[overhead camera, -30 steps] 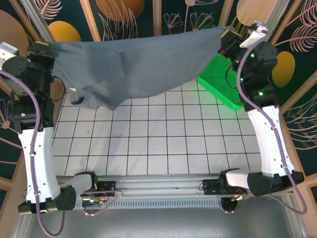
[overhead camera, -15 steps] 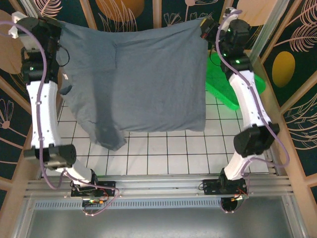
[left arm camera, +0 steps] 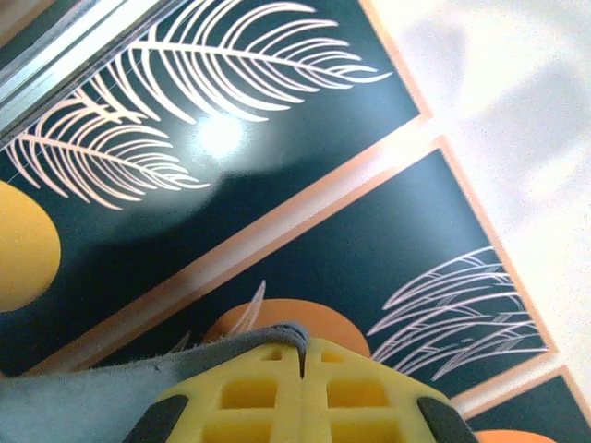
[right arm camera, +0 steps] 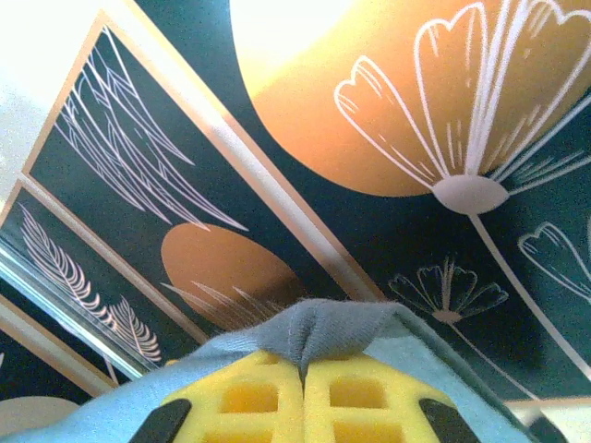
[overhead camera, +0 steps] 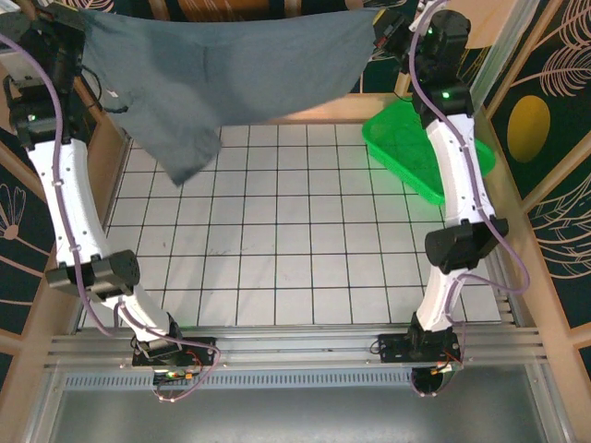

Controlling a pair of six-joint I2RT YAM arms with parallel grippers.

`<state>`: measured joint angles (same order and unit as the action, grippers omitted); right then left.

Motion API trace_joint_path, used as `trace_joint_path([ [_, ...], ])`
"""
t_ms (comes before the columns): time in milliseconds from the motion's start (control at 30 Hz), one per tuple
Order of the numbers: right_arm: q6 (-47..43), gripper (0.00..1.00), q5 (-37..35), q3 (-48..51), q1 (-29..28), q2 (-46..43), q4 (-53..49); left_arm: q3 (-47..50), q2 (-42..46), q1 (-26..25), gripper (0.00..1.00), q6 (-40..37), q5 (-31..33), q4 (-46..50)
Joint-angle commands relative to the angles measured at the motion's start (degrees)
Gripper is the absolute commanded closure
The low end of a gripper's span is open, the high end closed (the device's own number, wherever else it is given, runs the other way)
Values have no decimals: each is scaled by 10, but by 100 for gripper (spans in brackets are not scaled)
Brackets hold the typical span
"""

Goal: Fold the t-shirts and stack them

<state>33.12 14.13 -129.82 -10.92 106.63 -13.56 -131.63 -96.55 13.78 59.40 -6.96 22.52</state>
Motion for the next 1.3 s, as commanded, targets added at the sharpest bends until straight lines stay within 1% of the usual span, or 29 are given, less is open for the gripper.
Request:
trace_joint_path([
  [0, -17, 100, -55, 92, 6, -87, -2, 84, 100, 3, 100, -8, 8, -21],
  [67, -19, 100, -82, 188, 6, -139, 3, 207, 166, 4, 100, 1, 18, -19],
  [167, -17, 100, -123, 361, 6, -226, 9, 405, 273, 4, 100, 26, 37, -15],
  [233, -6, 100, -147, 472, 6, -279, 3, 526, 332, 3, 100, 51, 42, 19],
  [333, 16, 100, -144, 629, 6, -327, 4, 681, 393, 4, 100, 72, 25, 59],
  [367, 21, 93, -136, 671, 6, -331, 2, 732, 409, 3, 93, 73, 23, 63],
  [400, 24, 80, -128, 699, 7, -331, -2, 773, 419, 3, 80, 69, 27, 64],
  [433, 24, 64, -118, 726, 7, -325, -6, 811, 427, 4, 67, 61, 33, 66],
  [467, 21, 52, -109, 744, 6, -317, -10, 841, 427, 3, 56, 52, 39, 69],
  [533, 15, 42, -106, 752, 6, -297, -35, 874, 415, 3, 48, 34, 40, 66],
  [633, 2, 40, -113, 738, 6, -269, -74, 888, 387, 3, 45, 25, 23, 71],
  [700, -5, 40, -112, 729, 6, -259, -83, 888, 370, 1, 44, 18, 3, 78],
  [800, -15, 41, -121, 720, -5, -253, -91, 871, 332, -24, 46, -16, 2, 141],
  [867, -21, 42, -135, 714, -18, -250, -100, 873, 312, -65, 49, -37, 11, 169],
  [900, -24, 42, -140, 711, -26, -248, -103, 884, 305, -94, 51, -43, 8, 167],
  [967, -27, 42, -144, 707, -41, -246, -105, 907, 293, -166, 54, -43, -7, 142],
  [1000, -28, 42, -146, 705, -50, -245, -104, 915, 283, -212, 55, -39, -9, 128],
  [1100, -28, 42, -148, 698, -74, -237, -107, 915, 239, -344, 58, -37, 10, 126],
  [1133, -29, 42, -148, 695, -81, -234, -110, 912, 222, -381, 59, -38, 23, 139],
  [1200, -30, 43, -160, 689, -92, -232, -113, 910, 199, -436, 57, -39, 41, 163],
  [1267, -28, 42, -161, 688, -98, -232, -113, 916, 193, -477, 53, -35, 53, 176],
])
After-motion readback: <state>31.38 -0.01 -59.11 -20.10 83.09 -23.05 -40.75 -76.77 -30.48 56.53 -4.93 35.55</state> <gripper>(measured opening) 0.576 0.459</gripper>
